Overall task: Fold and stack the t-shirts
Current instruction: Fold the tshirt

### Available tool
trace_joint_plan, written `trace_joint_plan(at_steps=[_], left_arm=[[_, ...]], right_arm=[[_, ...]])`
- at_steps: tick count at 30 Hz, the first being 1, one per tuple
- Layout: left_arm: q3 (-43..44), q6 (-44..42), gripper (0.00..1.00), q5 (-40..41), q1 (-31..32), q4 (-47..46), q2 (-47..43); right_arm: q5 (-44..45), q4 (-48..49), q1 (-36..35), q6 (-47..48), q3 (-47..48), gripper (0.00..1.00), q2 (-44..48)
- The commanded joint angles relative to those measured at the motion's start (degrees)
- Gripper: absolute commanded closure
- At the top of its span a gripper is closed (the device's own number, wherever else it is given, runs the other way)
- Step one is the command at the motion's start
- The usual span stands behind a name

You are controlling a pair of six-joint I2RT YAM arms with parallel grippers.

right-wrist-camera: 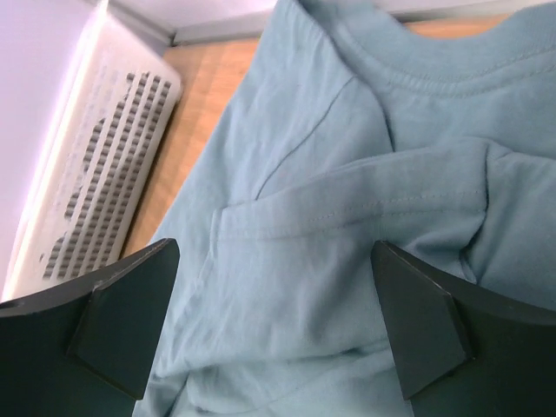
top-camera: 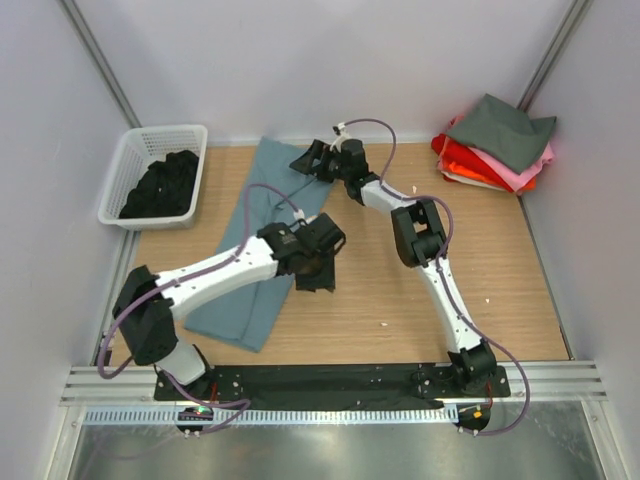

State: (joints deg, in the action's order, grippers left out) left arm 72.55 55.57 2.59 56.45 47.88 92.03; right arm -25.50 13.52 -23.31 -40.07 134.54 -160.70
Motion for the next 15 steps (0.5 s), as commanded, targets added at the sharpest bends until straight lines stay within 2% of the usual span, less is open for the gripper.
trace_joint_plan(at_steps=[1, 4, 6, 10, 13, 15], left_arm=[[4.52, -5.11, 0.56, 13.30, -6.93, 12.85, -6.85], [2.25, -9.42, 0.55, 15.25, -13.09, 13.38, -8.53], [-0.12, -11.35, 0.56, 14.73, -19.51, 11.99, -8.01], [-2.76, -12.41, 0.57, 17.17, -24.97, 8.47, -5.29], [-4.08, -12.42, 0.59, 18.76, -28.75, 7.67, -1.26], [-5.57, -12.68, 0.59, 19.38, -30.07, 6.19, 0.51]], right_arm=[[-2.55, 12.72, 1.95, -1.60, -15.85, 0.00, 13.86], [-1.49, 13.37, 2.74, 1.57, -26.41, 0.00, 21.11], [0.61, 13.20, 2.92, 4.03, -32.99, 0.00, 27.00], [2.81, 9.70, 3.80, 6.58, -37.60, 0.00, 31.41], [2.74, 3.37, 4.06, 7.03, -38.65, 0.00, 31.24], [2.21, 4.32, 3.89, 5.55, -39.35, 0.00, 30.20]])
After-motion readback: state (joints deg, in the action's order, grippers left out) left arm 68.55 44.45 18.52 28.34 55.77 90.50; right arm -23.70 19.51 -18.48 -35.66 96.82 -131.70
